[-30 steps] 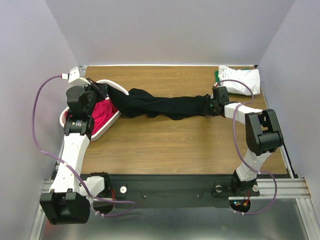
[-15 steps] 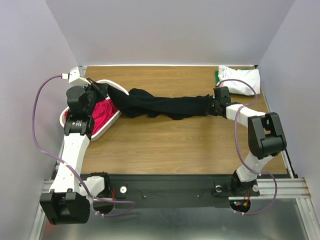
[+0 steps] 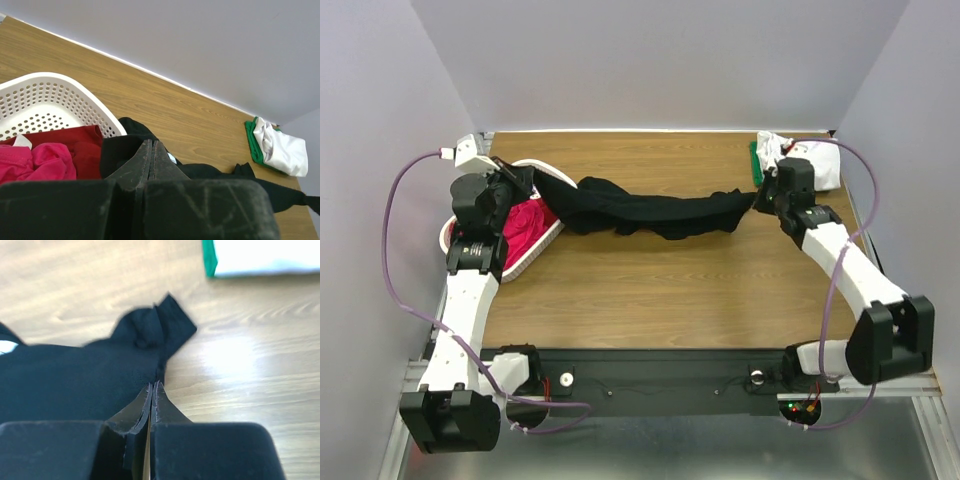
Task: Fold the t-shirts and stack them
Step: Flatten the tshirt out
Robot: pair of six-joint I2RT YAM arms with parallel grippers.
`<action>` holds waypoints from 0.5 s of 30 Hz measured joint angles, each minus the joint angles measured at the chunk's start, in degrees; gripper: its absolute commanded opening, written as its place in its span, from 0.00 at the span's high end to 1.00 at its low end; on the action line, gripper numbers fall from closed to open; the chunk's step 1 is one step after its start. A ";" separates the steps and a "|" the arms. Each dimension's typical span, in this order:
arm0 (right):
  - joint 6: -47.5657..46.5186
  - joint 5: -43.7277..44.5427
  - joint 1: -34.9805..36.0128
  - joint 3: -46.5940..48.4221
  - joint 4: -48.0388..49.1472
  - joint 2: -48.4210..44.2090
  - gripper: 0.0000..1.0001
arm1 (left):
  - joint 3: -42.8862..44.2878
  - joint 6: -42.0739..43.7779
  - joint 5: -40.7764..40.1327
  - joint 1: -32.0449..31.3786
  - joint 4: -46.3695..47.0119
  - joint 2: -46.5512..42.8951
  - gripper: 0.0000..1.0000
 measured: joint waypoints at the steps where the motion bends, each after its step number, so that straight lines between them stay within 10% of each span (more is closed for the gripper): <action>1: -0.24 0.26 -0.02 0.39 -0.63 -1.86 1.00 | 0.00 -0.02 0.02 0.00 0.00 -0.17 1.00; 15: -4.98 1.38 -0.04 18.91 -10.97 -16.96 1.00 | 7.72 2.29 3.96 0.00 -4.44 -7.04 1.00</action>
